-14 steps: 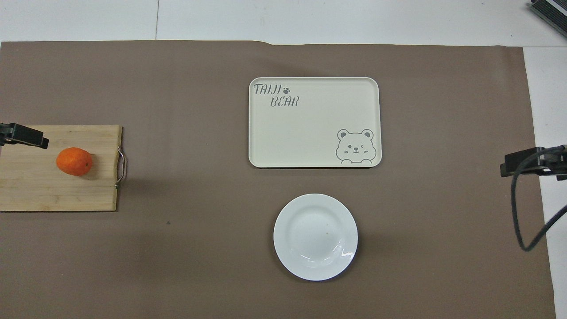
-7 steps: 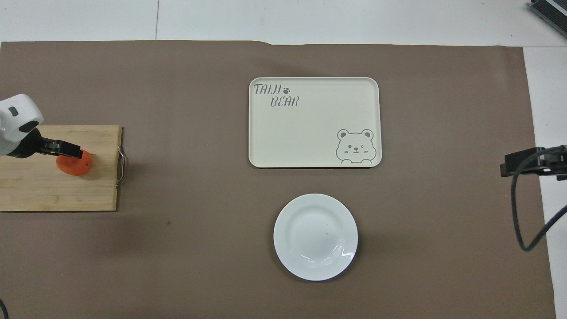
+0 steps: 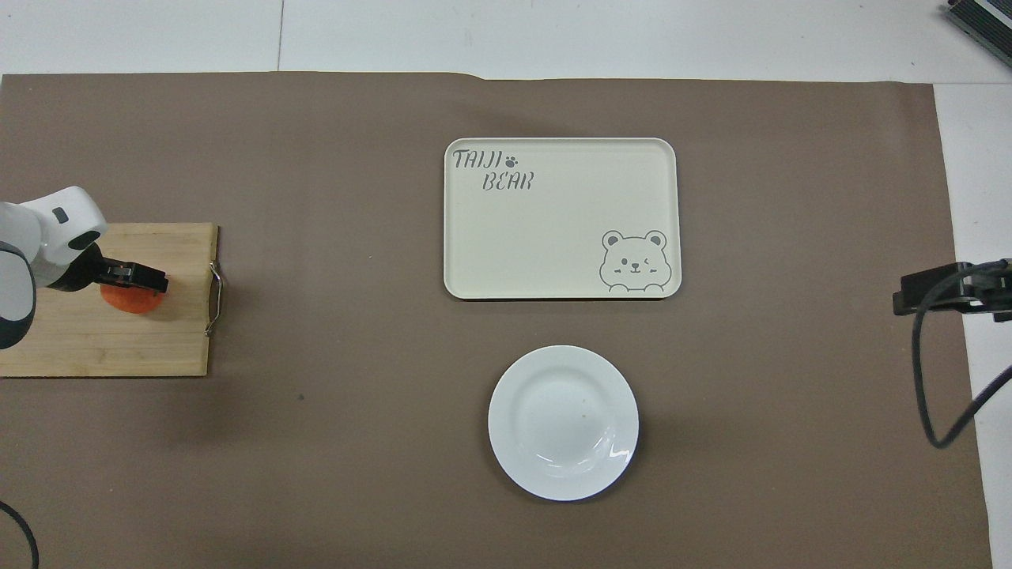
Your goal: Place orange and plate with both arms
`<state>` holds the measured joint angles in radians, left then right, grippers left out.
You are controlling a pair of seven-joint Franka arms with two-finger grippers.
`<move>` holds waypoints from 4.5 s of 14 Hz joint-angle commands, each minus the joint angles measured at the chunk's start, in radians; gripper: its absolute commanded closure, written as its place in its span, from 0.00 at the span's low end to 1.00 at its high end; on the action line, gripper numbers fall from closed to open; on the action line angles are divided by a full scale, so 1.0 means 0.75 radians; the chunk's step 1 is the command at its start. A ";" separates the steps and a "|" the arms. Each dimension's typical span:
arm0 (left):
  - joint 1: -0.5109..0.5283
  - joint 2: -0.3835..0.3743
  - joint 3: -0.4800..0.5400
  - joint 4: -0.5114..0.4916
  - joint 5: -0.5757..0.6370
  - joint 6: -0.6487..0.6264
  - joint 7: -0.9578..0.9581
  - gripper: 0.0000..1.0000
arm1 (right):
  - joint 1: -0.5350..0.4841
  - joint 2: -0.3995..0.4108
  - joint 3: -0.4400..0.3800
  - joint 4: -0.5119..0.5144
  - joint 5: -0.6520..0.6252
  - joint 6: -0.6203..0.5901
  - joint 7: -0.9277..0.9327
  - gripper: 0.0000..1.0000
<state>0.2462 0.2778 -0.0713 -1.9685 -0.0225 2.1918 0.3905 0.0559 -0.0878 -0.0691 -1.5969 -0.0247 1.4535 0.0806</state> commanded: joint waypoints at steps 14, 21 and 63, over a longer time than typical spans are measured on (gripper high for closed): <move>-0.128 -0.290 -0.030 0.501 0.050 -0.858 -0.324 1.00 | -0.003 0.005 -0.008 0.014 0.017 -0.009 -0.024 0.00; -0.350 -0.317 -0.071 0.467 0.040 -0.830 -0.634 1.00 | -0.003 0.003 -0.008 0.014 0.017 -0.009 -0.024 0.00; -0.656 -0.200 -0.050 0.242 -0.050 -0.290 -0.972 0.00 | -0.003 0.005 -0.008 0.014 0.017 -0.009 -0.024 0.00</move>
<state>-0.3145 0.1778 -0.0983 -1.7854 -0.0668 2.0417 -0.4373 0.0559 -0.0878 -0.0691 -1.5969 -0.0247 1.4535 0.0806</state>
